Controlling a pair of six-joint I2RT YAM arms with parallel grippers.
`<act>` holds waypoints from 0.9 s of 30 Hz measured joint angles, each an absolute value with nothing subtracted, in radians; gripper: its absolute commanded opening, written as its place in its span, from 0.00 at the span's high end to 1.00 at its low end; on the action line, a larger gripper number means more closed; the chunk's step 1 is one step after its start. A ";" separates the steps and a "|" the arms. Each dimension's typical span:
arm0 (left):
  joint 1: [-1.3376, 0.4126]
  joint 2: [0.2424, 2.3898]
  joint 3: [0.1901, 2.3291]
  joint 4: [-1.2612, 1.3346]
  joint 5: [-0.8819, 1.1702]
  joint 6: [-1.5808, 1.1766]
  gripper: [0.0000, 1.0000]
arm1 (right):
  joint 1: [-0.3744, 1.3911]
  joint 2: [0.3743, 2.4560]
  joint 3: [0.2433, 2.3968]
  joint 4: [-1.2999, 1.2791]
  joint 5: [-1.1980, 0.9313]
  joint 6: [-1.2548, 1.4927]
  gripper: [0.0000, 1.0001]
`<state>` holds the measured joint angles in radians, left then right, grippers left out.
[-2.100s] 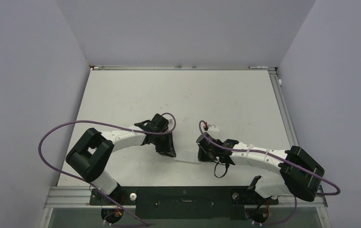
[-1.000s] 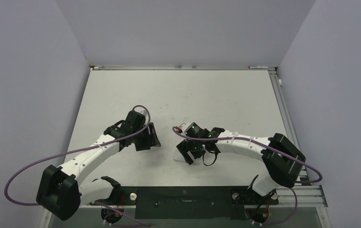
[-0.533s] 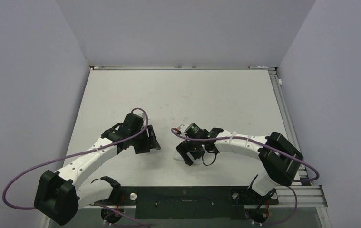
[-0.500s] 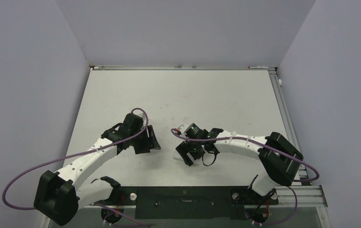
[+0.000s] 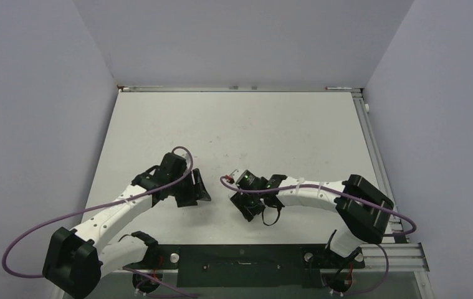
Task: Load the batteries into the remote control
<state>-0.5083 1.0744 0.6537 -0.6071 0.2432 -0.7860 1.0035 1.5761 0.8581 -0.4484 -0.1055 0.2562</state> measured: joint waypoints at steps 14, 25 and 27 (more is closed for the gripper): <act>-0.498 1.071 0.606 -0.543 0.328 -0.830 0.44 | 1.057 1.557 0.846 -0.447 -0.009 0.403 0.92; -0.450 1.071 0.543 -0.338 0.516 -0.915 0.39 | 0.908 1.299 0.746 -0.333 -0.221 0.540 0.92; -0.444 1.071 0.516 -0.259 0.562 -0.952 0.38 | 0.870 1.264 0.733 -0.308 -0.278 0.558 0.92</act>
<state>-0.4442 1.0706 0.5163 -0.2588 0.5617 -0.9516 0.8703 1.2644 0.7334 -0.3084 -0.2775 0.5575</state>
